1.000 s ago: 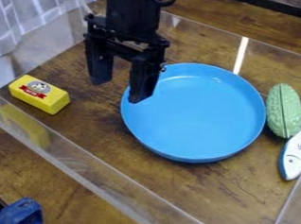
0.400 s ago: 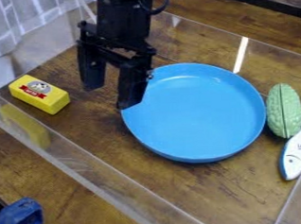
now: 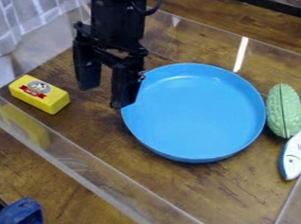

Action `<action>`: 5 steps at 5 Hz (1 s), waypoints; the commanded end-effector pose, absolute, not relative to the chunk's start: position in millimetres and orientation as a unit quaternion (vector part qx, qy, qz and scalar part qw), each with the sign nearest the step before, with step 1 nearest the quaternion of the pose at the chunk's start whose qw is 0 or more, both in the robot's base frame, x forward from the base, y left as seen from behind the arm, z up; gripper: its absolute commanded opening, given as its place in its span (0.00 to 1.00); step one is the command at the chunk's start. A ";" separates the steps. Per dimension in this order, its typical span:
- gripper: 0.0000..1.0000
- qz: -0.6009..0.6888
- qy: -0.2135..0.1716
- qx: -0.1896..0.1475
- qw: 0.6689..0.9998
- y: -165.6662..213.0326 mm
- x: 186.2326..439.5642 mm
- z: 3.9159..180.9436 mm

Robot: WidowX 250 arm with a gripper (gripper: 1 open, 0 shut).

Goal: Put the yellow brick in the blue tray

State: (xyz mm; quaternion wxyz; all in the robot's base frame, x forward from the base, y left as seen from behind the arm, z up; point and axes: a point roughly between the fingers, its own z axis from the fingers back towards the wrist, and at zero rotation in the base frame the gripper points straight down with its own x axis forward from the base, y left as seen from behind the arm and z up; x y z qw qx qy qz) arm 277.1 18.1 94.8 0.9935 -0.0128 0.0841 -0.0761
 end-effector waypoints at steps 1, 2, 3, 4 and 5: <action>1.00 -0.071 0.069 -0.011 0.995 25.3 279.8 98.9; 1.00 -0.073 0.067 -0.012 0.995 26.6 280.7 97.2; 1.00 -0.076 0.066 -0.013 0.995 27.6 281.4 95.1; 1.00 -0.075 0.062 -0.013 0.995 29.6 283.0 95.4; 1.00 -0.075 0.059 -0.013 0.995 29.8 284.3 93.4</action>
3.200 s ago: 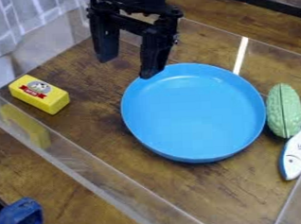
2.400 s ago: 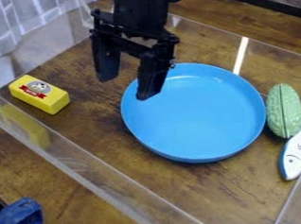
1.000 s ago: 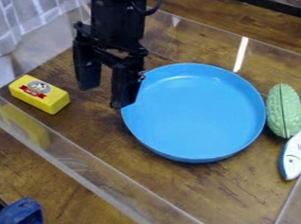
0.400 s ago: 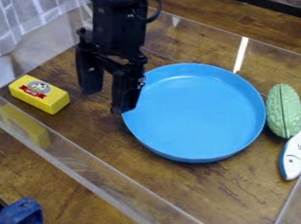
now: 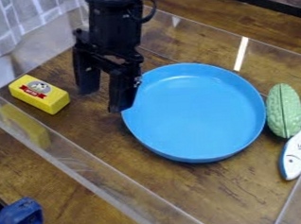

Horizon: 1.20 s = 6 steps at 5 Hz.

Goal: Put the yellow brick in the blue tray

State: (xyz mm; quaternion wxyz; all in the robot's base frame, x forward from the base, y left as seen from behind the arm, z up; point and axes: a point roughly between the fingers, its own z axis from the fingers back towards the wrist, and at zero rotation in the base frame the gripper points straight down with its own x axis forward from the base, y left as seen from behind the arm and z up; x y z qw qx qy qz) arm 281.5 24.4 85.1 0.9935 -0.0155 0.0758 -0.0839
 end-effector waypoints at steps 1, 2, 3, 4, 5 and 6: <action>1.00 -0.074 0.056 -0.014 0.996 30.1 285.5 91.7; 1.00 -0.073 0.052 -0.015 0.996 30.4 286.7 90.3; 1.00 -0.073 0.050 -0.015 0.996 31.1 288.0 88.5; 1.00 -0.071 0.048 -0.015 0.996 31.8 289.2 87.7; 1.00 -0.086 0.051 -0.013 0.995 36.4 285.1 87.0; 1.00 -0.099 0.051 -0.009 0.994 42.7 279.4 88.1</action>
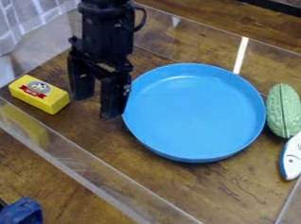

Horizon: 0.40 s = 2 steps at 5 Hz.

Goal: Put the yellow brick in the blue tray

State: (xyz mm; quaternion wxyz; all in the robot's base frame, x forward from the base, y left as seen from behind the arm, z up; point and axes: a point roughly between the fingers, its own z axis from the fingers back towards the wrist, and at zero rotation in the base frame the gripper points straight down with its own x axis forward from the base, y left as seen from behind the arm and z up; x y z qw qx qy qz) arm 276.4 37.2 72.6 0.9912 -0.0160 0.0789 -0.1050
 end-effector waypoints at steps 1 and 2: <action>1.00 -0.112 0.051 -0.006 0.992 47.6 274.1 88.8; 1.00 -0.120 0.050 -0.003 0.991 51.1 270.1 89.7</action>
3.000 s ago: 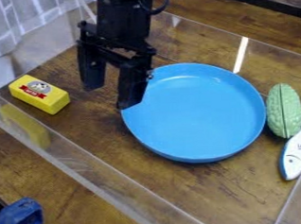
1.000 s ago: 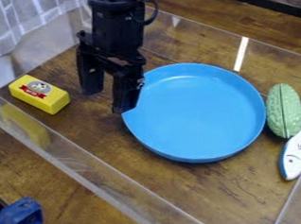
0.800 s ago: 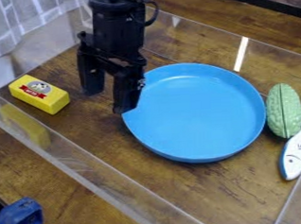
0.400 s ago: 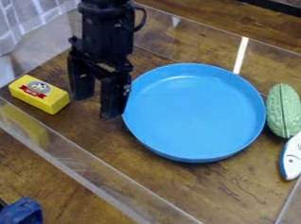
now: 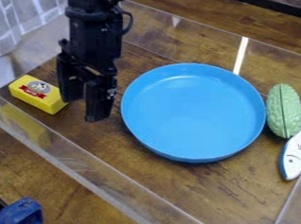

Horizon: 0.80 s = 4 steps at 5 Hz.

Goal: Put the yellow brick in the blue tray

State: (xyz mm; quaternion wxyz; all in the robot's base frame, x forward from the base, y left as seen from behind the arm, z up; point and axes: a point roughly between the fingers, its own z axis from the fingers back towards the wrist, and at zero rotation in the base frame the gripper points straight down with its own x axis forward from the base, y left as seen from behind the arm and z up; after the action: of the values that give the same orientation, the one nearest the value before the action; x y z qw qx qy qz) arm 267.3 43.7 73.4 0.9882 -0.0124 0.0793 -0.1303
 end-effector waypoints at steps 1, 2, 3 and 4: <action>1.00 -0.126 0.046 0.001 0.991 55.1 264.8 92.6; 1.00 -0.125 0.042 0.006 0.991 58.9 260.0 97.3; 1.00 -0.127 0.036 0.008 0.991 60.4 255.9 102.6; 1.00 -0.128 0.031 0.012 0.991 64.2 254.6 104.5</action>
State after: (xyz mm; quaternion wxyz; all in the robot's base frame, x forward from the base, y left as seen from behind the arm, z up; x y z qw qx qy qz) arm 253.0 58.3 87.6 0.9886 0.0001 0.0624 -0.1372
